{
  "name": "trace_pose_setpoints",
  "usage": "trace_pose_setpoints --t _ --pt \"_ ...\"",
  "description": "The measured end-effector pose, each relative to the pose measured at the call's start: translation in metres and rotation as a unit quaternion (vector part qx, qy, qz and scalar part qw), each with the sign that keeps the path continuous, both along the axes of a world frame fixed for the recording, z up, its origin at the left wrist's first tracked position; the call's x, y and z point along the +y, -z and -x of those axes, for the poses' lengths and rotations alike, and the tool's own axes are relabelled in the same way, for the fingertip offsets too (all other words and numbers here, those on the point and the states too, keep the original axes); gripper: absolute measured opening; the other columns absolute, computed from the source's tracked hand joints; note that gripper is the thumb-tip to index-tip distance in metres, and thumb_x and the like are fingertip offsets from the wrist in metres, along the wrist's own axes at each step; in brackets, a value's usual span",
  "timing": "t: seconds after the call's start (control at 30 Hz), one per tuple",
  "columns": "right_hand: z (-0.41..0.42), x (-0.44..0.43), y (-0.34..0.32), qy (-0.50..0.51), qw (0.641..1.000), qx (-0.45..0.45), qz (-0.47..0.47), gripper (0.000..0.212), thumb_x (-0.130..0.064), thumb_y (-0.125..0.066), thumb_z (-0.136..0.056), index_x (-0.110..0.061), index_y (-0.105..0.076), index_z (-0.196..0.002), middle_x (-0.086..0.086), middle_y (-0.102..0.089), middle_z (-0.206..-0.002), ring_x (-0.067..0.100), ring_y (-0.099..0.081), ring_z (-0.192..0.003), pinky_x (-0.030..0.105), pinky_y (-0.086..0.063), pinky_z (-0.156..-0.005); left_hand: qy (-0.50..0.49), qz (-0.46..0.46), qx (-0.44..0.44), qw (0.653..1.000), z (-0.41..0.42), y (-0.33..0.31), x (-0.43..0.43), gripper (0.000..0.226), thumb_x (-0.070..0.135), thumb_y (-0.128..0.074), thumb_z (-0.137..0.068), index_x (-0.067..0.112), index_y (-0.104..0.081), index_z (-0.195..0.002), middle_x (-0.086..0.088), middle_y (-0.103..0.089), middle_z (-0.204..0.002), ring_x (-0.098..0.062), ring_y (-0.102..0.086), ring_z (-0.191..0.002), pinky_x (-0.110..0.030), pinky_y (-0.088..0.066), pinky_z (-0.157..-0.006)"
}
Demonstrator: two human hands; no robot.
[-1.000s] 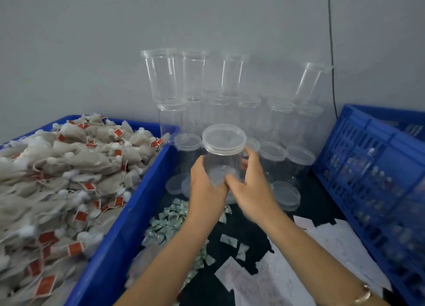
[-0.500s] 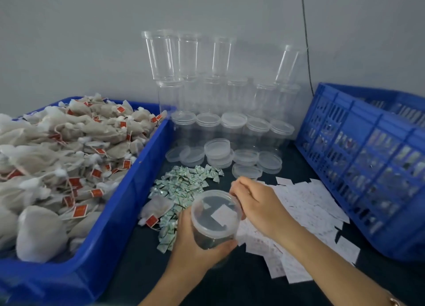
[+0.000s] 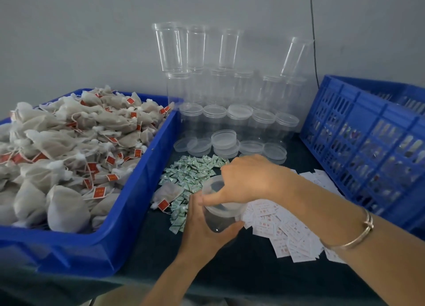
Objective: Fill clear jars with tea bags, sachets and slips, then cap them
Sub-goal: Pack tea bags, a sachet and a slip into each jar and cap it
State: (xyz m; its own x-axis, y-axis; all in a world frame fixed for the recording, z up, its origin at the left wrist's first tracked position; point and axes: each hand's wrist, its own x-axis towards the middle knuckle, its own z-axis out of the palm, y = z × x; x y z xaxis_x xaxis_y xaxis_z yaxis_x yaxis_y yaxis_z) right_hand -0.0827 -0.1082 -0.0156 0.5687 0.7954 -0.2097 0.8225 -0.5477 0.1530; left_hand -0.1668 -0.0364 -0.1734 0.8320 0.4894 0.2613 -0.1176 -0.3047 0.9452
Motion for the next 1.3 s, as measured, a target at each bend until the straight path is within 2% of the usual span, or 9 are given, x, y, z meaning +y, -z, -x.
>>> trace_pose_setpoints --t 0.33,0.47,0.53,0.63,0.73,0.83,0.97,1.1,1.3 --pt "-0.009 -0.001 -0.028 -0.164 0.966 0.162 0.121 0.085 0.003 -0.074 -0.078 -0.037 -0.04 -0.144 -0.008 -0.035 -0.142 0.018 -0.032 -0.132 0.046 -0.044 -0.104 -0.009 -0.02 -0.011 1.0 -0.004 0.007 0.001 0.084 0.064 -0.078 -0.051 0.057 -0.03 -0.12 0.012 -0.048 -0.127 -0.003 -0.047 -0.121 -0.023 -0.044 -0.096" --pt "-0.004 -0.001 -0.033 -0.068 0.977 0.172 0.109 0.094 -0.064 -0.073 -0.077 -0.053 -0.016 -0.151 -0.009 -0.017 -0.155 0.021 -0.034 -0.136 0.039 -0.041 -0.1 0.004 -0.007 -0.013 1.0 -0.004 0.008 0.002 0.083 0.059 -0.082 -0.054 0.049 -0.037 -0.123 0.014 -0.05 -0.122 -0.005 -0.052 -0.116 -0.028 -0.049 -0.093" --pt "0.002 0.005 -0.029 -0.001 0.993 0.092 0.08 0.088 -0.085 -0.043 -0.08 -0.033 -0.033 -0.15 0.004 -0.047 -0.134 0.022 -0.055 -0.103 0.035 -0.044 -0.078 -0.003 -0.013 -0.008 1.0 -0.004 0.009 0.001 0.081 0.062 -0.08 -0.053 0.05 -0.037 -0.121 0.018 -0.049 -0.121 -0.002 -0.05 -0.116 -0.019 -0.047 -0.091" --pt "0.007 0.013 -0.017 -0.013 0.994 -0.01 0.111 0.088 -0.088 -0.03 -0.082 -0.013 -0.06 -0.115 -0.002 -0.053 -0.081 0.014 -0.049 -0.069 0.03 -0.032 -0.055 -0.011 -0.006 -0.002 1.0 -0.003 0.007 0.0 0.077 0.064 -0.079 -0.049 0.064 -0.032 -0.111 0.025 -0.047 -0.12 0.007 -0.046 -0.115 -0.009 -0.043 -0.088" --pt "0.005 0.01 -0.022 -0.067 0.989 0.04 0.124 0.063 -0.068 -0.063 -0.083 -0.025 -0.05 -0.127 -0.008 -0.046 -0.088 0.011 -0.048 -0.075 0.029 -0.037 -0.057 -0.015 -0.012 -0.014 1.0 -0.003 0.005 0.0 0.076 0.061 -0.08 -0.051 0.067 -0.031 -0.108 0.023 -0.049 -0.117 0.005 -0.05 -0.111 -0.011 -0.043 -0.084" --pt "-0.001 0.004 -0.032 -0.119 0.975 0.123 0.145 0.084 -0.031 -0.086 -0.076 -0.044 -0.035 -0.142 -0.004 -0.037 -0.122 0.02 -0.048 -0.112 0.036 -0.051 -0.078 -0.011 -0.011 -0.018 1.0 -0.002 0.007 -0.001 0.082 0.061 -0.08 -0.053 0.062 -0.03 -0.118 0.014 -0.051 -0.124 0.0 -0.05 -0.116 -0.02 -0.045 -0.09" --pt "0.0 -0.002 -0.025 -0.047 0.984 0.128 0.119 0.097 -0.071 -0.066 -0.078 -0.042 -0.013 -0.155 0.0 -0.026 -0.151 0.024 -0.044 -0.128 0.043 -0.048 -0.095 0.001 -0.01 -0.014 1.0 -0.004 0.009 0.001 0.082 0.058 -0.081 -0.054 0.042 -0.041 -0.123 0.017 -0.05 -0.121 -0.006 -0.052 -0.116 -0.025 -0.048 -0.091" --pt "0.002 0.003 -0.022 -0.016 0.989 0.071 0.129 0.074 -0.073 -0.044 -0.091 -0.014 -0.039 -0.136 -0.002 -0.048 -0.084 0.013 -0.048 -0.072 0.028 -0.036 -0.057 -0.007 -0.002 -0.021 1.0 -0.002 0.008 0.0 0.076 0.057 -0.081 -0.053 0.055 -0.036 -0.114 0.016 -0.051 -0.12 0.0 -0.051 -0.114 -0.011 -0.043 -0.085" --pt "-0.008 -0.001 -0.04 -0.032 0.985 0.094 0.138 0.093 -0.076 -0.064 -0.076 -0.032 -0.03 -0.151 -0.006 -0.046 -0.123 0.017 -0.047 -0.106 0.033 -0.039 -0.081 -0.013 0.004 -0.014 1.0 -0.003 0.007 0.0 0.076 0.058 -0.081 -0.051 0.053 -0.039 -0.114 0.017 -0.054 -0.117 0.0 -0.054 -0.11 -0.014 -0.047 -0.084"
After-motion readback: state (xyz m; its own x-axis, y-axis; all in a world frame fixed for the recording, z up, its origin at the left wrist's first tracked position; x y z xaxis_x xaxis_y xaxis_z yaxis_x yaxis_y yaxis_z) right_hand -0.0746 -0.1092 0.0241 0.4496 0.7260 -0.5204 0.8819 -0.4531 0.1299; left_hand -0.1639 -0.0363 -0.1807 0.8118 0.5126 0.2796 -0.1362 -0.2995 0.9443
